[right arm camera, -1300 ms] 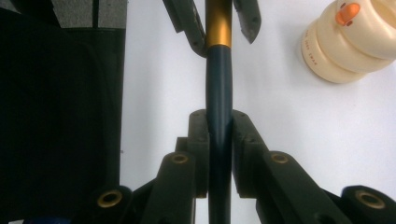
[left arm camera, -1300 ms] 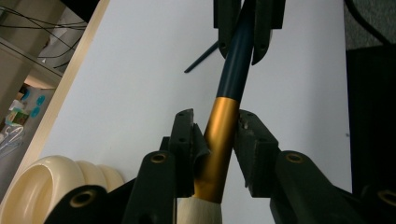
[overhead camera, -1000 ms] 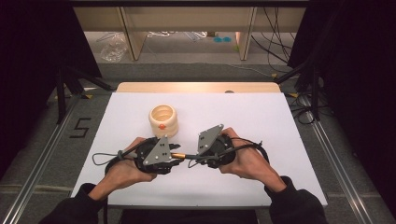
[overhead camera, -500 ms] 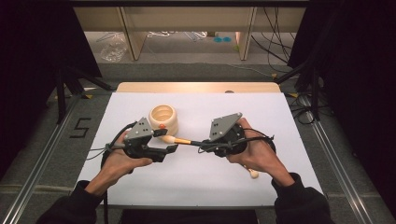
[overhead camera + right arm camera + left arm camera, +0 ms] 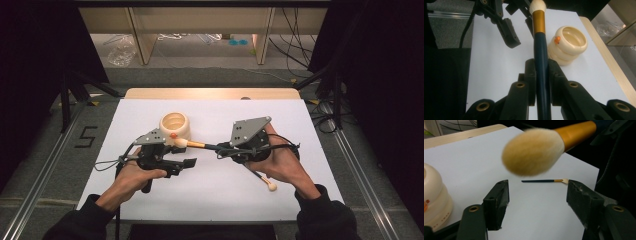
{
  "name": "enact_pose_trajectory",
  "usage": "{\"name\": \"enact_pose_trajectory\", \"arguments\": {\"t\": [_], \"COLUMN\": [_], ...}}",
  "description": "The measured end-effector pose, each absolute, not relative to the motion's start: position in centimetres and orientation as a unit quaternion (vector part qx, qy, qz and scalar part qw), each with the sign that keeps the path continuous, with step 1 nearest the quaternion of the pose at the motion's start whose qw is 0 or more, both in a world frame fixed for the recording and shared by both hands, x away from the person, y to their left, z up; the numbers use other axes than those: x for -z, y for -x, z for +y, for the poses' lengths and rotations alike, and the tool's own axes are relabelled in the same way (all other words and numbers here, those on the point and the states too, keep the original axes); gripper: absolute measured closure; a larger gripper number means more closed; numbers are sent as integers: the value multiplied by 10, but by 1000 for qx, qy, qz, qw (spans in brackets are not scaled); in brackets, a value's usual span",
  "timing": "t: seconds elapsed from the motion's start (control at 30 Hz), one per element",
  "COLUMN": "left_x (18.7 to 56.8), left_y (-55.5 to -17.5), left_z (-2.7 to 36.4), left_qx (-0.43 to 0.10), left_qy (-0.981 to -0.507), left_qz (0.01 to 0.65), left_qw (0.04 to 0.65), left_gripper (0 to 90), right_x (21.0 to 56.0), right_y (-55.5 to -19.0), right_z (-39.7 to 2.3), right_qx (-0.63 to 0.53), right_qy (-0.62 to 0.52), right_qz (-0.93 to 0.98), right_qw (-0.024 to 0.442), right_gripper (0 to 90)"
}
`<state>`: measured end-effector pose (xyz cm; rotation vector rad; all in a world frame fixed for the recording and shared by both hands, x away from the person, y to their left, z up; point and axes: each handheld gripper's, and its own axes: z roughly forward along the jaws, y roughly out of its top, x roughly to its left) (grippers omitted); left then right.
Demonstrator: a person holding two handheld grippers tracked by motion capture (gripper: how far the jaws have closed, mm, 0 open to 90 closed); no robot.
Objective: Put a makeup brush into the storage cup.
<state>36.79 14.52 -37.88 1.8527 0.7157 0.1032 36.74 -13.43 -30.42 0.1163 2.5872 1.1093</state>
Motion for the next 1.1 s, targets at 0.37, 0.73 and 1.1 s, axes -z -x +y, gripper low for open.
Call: {"name": "enact_pose_trajectory", "arguments": {"t": [0.37, 0.73, 1.1], "left_x": [365, 354, 347], "left_y": [-358, -354, -351], "left_z": [142, 145, 146], "left_qx": [-48, -48, -50], "left_qy": [-759, -730, -718], "left_qz": [280, 262, 244], "left_qw": [586, 630, 650], "left_gripper": [416, 524, 644], "right_x": [305, 312, 322], "right_y": [-367, -368, -369], "right_z": [-129, -124, -116], "right_qx": [-407, -406, -403], "right_qy": [-33, -27, -22], "right_qz": [899, 902, 906], "right_qw": [155, 145, 131], "right_gripper": [810, 810, 809]}}
